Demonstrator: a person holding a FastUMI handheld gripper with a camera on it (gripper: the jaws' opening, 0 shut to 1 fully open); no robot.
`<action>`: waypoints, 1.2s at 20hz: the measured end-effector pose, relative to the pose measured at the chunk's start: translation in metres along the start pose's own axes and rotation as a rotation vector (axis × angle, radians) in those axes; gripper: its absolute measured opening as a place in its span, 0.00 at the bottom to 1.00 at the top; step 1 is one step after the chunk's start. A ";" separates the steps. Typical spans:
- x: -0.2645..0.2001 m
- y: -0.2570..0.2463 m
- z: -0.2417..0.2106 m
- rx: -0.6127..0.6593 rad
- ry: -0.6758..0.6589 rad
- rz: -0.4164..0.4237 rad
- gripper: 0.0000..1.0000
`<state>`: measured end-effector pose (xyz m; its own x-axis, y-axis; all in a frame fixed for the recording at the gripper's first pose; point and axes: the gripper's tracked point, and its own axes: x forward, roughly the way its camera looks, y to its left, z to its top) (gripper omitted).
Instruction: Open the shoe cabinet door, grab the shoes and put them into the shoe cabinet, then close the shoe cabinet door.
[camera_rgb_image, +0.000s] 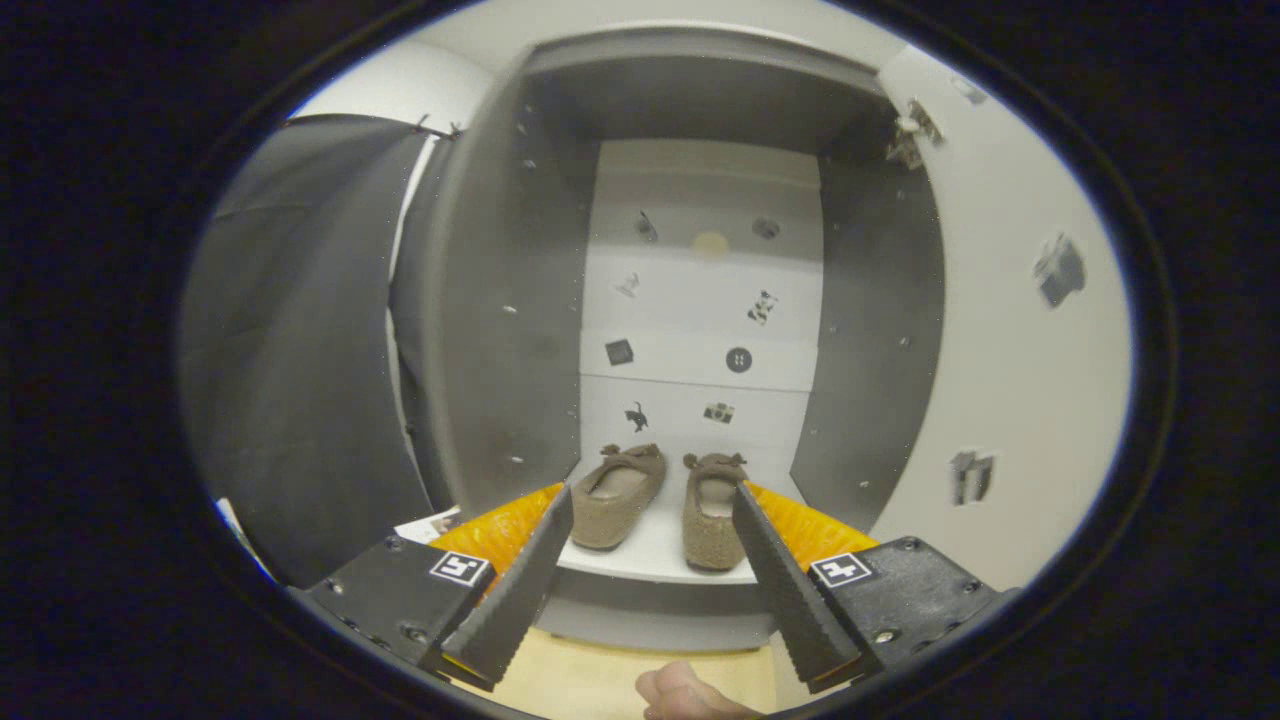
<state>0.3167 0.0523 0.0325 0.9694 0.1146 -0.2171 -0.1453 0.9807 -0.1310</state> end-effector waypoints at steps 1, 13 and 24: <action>-0.026 0.003 0.007 -0.008 -0.022 0.003 1.00; -0.283 -0.065 0.085 0.011 -0.231 -0.021 1.00; -0.407 -0.196 0.060 -0.020 -0.242 -0.058 1.00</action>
<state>-0.0377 -0.1770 0.2050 0.9951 0.0949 0.0289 -0.0893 0.9836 -0.1565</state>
